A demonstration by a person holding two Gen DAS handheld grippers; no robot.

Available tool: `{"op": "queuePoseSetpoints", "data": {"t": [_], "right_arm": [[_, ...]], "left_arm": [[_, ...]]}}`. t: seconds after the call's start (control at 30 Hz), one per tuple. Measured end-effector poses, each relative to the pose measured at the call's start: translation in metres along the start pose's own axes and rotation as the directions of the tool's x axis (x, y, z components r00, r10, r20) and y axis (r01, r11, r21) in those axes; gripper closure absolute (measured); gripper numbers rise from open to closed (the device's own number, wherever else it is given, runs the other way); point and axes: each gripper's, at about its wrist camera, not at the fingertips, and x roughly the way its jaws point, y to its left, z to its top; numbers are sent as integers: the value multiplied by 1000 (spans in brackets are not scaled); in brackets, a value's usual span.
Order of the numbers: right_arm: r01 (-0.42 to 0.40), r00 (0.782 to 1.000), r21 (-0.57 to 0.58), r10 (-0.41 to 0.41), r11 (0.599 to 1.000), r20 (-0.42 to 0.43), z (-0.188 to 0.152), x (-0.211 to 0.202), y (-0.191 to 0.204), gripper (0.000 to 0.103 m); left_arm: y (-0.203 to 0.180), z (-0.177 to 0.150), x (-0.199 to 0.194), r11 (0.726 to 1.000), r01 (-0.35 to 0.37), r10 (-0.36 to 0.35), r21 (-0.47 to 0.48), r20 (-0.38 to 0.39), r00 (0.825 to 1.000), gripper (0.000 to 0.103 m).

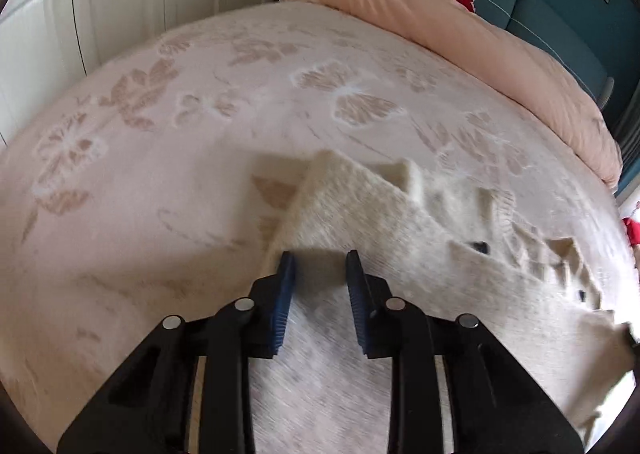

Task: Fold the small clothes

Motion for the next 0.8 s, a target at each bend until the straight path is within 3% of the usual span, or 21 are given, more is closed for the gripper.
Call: {"op": "queuePoseSetpoints", "data": {"t": [0.03,0.1,0.17,0.23,0.27,0.37,0.47,0.57,0.63,0.7,0.77,0.8], "right_arm": [[45,999,-15,-45,999,3,-2,5,-5,98],[95,985,11,-92,995,-146,-16,43,-30,98],[60,992,51,-54,997,-112,-15,32,-35,97],[83,995,73,-79,994,-61,-11,11,-30,86],[85,996,61,-84,995,-18,-9,-5,-23,86],[-10,999,16,10,1000,46,-14,-35,10,86],[-116,992,-74,111,991,-58,-30,-19,58,87],[-156,973,-203,116,967,-199,-63,23,108,88],[-115,971,-271,49,956,-235,-79,41,117,100],[-81,979,-271,26,959,-202,-77,35,96,101],[30,989,-200,-59,979,-139,-64,13,55,96],[81,988,-175,-103,981,-120,-62,6,35,98]], "left_arm": [[3,-2,3,1000,2,-2,-3,2,1000,77],[3,-4,4,1000,-3,3,-10,16,1000,77],[1,-3,3,1000,-15,15,-5,18,1000,77],[0,-3,3,1000,-18,18,1,19,1000,77],[-1,-2,1,1000,-14,14,0,18,1000,77],[-5,-6,-26,999,37,-36,-30,37,999,76],[-20,-17,-41,993,109,-109,-43,12,994,70],[-41,-38,-36,994,110,-110,8,-44,993,68],[-35,-49,-34,996,92,-92,6,-26,995,68],[-13,-49,-41,994,99,-100,-35,-7,995,68],[4,-47,-42,996,89,-89,-32,1,996,68],[13,-45,-39,996,90,-90,-24,0,996,70]]}}
